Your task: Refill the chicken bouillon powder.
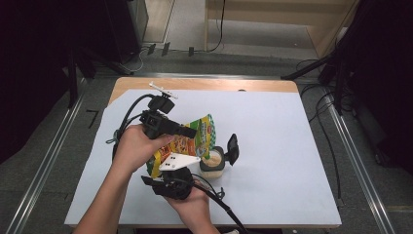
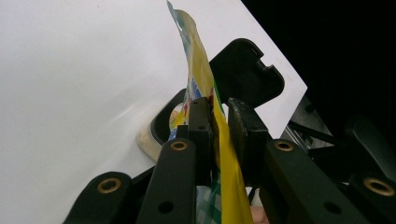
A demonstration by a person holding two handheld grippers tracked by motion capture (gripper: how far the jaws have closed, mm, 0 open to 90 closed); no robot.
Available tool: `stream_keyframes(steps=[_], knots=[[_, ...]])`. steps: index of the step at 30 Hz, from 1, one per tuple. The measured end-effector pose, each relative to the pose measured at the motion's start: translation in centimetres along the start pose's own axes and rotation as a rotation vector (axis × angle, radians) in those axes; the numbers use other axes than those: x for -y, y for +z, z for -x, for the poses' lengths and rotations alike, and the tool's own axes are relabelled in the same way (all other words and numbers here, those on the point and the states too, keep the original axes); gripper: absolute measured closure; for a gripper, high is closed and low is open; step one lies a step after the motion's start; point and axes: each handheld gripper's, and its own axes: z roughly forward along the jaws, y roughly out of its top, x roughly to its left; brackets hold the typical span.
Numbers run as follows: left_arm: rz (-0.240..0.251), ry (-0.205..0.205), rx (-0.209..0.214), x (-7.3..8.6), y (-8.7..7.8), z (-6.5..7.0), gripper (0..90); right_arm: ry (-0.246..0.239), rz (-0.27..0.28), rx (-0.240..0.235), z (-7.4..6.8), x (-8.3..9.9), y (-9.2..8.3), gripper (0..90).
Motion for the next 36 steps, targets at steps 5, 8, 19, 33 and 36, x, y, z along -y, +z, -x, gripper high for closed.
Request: stream_keyframes(steps=[5, 8, 19, 33, 36], knots=[[-0.002, 0.001, 0.001, 0.01, -0.01, -0.03, 79.8, -0.001, 0.000, 0.001, 0.00, 0.01, 0.02, 71.2], [-0.002, -0.001, 0.001, 0.02, 0.01, 0.04, 79.8, -0.005, -0.001, 0.003, 0.00, 0.04, 0.03, 70.9], [-0.012, 0.004, -0.002, 0.01, 0.13, 0.32, 79.2, -0.011, 0.002, 0.005, -0.02, 0.17, 0.11, 70.6], [-0.022, 0.004, 0.006, 0.01, 0.27, 0.32, 78.9, -0.008, 0.006, 0.009, -0.04, 0.35, 0.22, 68.3], [-0.024, 0.008, 0.007, -0.01, 0.24, 0.41, 79.1, 0.000, 0.009, 0.004, -0.20, 0.29, 0.09, 69.3]])
